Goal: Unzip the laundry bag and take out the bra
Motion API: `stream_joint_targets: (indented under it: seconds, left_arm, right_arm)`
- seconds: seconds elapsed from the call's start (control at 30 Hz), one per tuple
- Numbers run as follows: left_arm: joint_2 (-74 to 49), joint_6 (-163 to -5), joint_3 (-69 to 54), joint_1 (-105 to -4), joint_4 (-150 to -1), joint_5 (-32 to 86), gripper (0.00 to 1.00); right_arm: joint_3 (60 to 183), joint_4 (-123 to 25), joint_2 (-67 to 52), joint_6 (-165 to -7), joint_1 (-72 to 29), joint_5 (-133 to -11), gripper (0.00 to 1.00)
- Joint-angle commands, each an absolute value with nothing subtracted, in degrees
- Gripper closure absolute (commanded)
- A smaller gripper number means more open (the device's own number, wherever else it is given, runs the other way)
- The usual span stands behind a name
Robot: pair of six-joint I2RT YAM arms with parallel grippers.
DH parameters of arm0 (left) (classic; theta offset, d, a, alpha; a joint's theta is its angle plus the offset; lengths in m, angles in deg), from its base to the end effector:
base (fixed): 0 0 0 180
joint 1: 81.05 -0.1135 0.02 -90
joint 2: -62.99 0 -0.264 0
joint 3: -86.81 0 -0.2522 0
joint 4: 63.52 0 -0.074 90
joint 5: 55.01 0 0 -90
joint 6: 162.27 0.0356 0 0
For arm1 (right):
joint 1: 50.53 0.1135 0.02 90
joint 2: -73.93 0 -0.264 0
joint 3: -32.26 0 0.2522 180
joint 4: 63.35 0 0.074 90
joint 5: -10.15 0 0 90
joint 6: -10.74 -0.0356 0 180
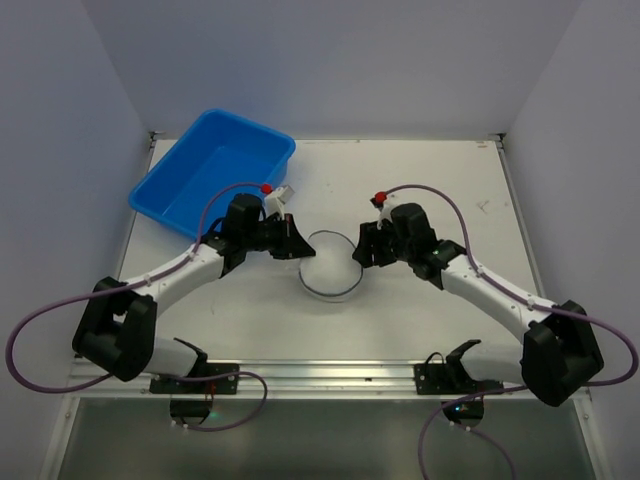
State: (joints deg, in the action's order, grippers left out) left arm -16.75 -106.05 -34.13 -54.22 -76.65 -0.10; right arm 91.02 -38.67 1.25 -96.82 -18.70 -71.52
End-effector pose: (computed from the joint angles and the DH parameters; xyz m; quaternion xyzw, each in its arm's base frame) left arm 0.2537 -0.1512 0.2268 0.0907 0.8482 -0.4562 0.2535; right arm 0.2280 0.1476 0.2367 -0.1429 0.8878 0.2402 0.3656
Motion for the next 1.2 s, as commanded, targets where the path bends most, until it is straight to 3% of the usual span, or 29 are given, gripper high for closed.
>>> stream_joint_targets:
  seconds: [0.0,0.2,0.33,0.57,0.73,1.17]
  left_arm:
    - [-14.45,-110.4,-36.44,-53.63,-74.38,2.2,1.0]
    - [-11.28,-123.66,-39.78,-49.5,-72.45,13.18,1.0]
    - [-9.26,-136.48,-43.91,-47.04,-66.21,19.68,1.0]
    - [-7.15,-146.35,-44.1,-44.48,-67.16,30.58,1.0]
    - [-7.23,-149.43,-43.57,-44.4,-68.58,32.18,1.0]
    - [-7.15,-149.53,-43.39,-44.13,-69.01,31.83,1.0]
  right_arm:
    - [91.21,-39.74,8.69,-97.8,-18.45,-73.7,0.44]
    - [88.66,-41.5,18.29,-102.44,-11.34,-76.69,0.43]
    - [84.53,-46.85,21.72,-105.53,-5.72,-77.39,0.49]
    - [84.7,-52.13,13.75,-107.12,5.61,-81.61,0.6]
    - [86.8,-53.19,8.29,-107.91,8.7,-84.68,0.66]
    - [89.53,-55.56,0.28,-110.37,8.97,-89.96,0.62]
